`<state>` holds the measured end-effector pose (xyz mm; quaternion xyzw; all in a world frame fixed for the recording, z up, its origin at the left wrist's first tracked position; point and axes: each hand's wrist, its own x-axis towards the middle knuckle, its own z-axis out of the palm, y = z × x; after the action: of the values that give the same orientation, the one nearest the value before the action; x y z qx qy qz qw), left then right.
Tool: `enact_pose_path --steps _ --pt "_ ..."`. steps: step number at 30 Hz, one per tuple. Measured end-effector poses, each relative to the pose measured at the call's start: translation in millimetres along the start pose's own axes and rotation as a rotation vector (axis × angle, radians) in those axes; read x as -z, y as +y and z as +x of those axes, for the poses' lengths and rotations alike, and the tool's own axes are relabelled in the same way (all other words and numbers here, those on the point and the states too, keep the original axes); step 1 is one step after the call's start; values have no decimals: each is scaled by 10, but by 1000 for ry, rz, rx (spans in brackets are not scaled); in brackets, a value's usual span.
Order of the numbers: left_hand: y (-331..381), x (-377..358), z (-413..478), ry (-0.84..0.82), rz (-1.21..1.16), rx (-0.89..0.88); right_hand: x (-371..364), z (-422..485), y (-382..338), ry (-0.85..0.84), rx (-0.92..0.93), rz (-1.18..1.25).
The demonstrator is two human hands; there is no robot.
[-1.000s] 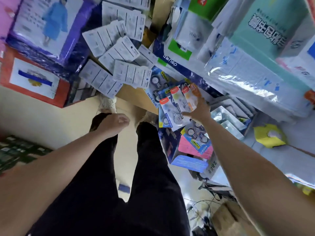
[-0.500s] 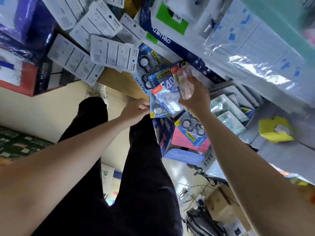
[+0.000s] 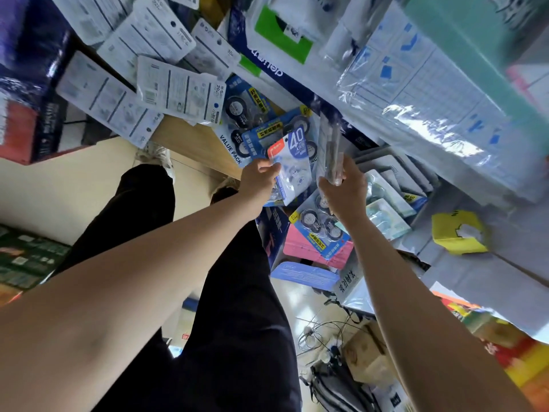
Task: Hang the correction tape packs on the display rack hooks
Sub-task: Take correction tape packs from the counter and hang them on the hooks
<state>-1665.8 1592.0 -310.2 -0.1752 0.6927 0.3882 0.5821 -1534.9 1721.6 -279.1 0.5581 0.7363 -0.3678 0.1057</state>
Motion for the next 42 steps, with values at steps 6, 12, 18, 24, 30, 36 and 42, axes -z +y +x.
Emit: enact_pose_path --steps 6,12,18,24,30,36,42 --pt "122 361 -58 91 76 -203 12 -90 -148 -28 22 75" --pt "302 792 -216 182 136 -287 19 -237 -470 -68 -20 180" --pt "586 1016 -612 107 18 -181 170 -564 -952 -80 8 316" --pt "1090 1058 -1478 -183 -76 -203 451 -1173 -1569 -27 180 342" --pt "1556 1078 -2222 -291 -33 -258 718 -1541 -1889 66 380 373" --pt "1861 1197 -2684 -362 -71 -257 1142 -1655 -2101 36 320 507" --pt "2127 1193 -3225 -430 55 -442 1482 -1934 -2369 -196 109 940"
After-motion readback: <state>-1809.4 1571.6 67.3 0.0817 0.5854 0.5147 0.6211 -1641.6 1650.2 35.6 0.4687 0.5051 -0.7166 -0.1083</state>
